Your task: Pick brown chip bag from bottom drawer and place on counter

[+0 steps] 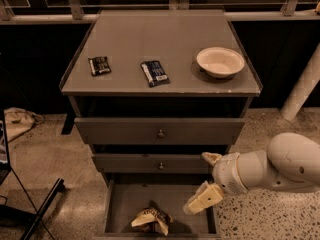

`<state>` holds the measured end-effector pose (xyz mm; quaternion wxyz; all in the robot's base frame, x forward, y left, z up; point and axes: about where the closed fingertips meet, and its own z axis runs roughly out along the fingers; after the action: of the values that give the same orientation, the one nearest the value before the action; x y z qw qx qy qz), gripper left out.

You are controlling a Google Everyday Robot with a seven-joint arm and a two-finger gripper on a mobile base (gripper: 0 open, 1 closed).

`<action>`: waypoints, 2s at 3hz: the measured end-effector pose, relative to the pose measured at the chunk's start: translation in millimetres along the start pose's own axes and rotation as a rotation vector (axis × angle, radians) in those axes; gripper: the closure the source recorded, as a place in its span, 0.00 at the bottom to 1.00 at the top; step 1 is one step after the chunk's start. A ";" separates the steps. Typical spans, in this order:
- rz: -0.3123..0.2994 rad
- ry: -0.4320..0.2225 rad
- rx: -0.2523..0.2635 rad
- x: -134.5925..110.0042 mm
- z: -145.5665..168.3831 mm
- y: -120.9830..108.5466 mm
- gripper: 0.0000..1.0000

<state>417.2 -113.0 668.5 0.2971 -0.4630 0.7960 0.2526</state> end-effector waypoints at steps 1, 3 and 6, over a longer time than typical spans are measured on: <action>0.087 -0.013 -0.044 31.3 34.5 7.9 0.00; 0.256 -0.045 -0.177 110.7 140.6 18.0 0.00; 0.186 -0.003 -0.156 122.6 229.2 7.7 0.00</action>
Offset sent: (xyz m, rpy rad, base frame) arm -0.0363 0.0390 -0.2200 0.2154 0.3349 -0.0632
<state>416.8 -26.3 423.3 0.2364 -0.4083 0.8130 0.3412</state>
